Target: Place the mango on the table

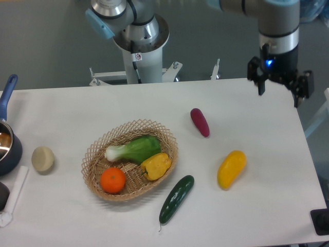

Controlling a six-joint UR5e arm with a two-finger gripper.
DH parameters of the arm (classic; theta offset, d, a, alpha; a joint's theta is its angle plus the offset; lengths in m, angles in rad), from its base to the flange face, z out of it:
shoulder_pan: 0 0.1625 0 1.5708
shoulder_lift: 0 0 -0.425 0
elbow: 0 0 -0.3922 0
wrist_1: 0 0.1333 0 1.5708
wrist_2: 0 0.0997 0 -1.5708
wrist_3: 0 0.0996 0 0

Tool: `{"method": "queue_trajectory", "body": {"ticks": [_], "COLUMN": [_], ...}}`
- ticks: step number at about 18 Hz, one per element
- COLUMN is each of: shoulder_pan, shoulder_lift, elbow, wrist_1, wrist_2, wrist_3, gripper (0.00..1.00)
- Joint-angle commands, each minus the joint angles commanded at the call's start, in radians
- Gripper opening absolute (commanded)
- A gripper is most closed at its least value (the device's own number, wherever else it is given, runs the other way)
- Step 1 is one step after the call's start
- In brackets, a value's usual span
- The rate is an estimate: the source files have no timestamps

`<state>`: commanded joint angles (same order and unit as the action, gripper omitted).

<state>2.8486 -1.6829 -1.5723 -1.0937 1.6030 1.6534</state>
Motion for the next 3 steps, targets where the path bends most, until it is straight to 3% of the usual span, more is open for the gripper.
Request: {"method": "queue_trajectory", "body": {"ticks": [3], "shoulder_pan": [0.034], "shoulder_lift": [0.018], "elbow": [-0.005], "wrist_1": [-0.002], "wrist_2": [-0.038], "wrist_3": [0.003], "gripper": [1.00]}}
